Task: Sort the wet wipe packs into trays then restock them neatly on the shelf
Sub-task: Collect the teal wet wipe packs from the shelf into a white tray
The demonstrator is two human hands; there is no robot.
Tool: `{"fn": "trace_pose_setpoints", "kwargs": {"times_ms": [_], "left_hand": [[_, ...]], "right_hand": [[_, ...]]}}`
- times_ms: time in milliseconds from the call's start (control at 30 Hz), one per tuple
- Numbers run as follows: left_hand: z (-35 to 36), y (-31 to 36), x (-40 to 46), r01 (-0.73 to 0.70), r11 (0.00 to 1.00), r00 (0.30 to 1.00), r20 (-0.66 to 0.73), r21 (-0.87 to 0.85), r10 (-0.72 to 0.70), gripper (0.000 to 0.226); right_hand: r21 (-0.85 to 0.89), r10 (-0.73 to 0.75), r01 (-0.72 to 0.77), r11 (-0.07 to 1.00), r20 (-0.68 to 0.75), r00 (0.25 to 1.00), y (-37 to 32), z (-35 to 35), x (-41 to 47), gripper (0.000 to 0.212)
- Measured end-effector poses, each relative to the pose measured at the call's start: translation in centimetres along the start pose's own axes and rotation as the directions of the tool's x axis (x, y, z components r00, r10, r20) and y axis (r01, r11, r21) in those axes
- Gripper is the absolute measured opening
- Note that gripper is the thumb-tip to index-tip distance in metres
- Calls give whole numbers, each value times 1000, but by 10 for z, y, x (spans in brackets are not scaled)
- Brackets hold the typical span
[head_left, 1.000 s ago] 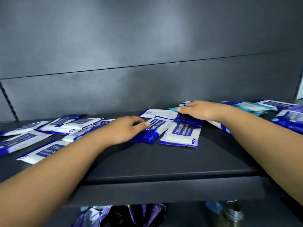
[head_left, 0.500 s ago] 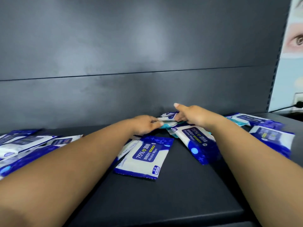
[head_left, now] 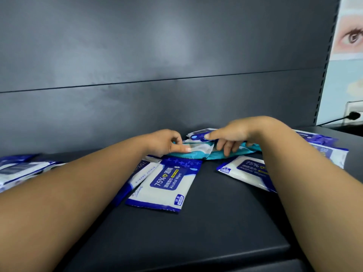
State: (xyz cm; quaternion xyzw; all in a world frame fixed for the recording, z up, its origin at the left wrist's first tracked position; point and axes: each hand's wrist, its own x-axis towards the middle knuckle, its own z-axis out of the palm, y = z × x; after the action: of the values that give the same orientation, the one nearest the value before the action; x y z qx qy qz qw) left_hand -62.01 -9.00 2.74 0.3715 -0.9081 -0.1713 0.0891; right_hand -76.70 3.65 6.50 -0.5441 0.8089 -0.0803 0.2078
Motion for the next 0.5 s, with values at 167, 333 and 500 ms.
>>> {"fn": "trace_pose_setpoints", "kwargs": {"times_ms": [167, 333, 500], "left_hand": [[4, 1, 8, 98, 989, 979, 168, 114, -116, 79], [-2, 10, 16, 107, 961, 970, 183, 256, -157, 77], [-24, 14, 12, 107, 967, 991, 49, 232, -121, 56]], "right_hand": [[77, 21, -16, 997, -63, 998, 3, 2, 6, 70], [123, 15, -6, 992, -70, 997, 4, 5, 3, 70], [183, -21, 34, 983, -72, 997, 10, 13, 5, 61]]}}
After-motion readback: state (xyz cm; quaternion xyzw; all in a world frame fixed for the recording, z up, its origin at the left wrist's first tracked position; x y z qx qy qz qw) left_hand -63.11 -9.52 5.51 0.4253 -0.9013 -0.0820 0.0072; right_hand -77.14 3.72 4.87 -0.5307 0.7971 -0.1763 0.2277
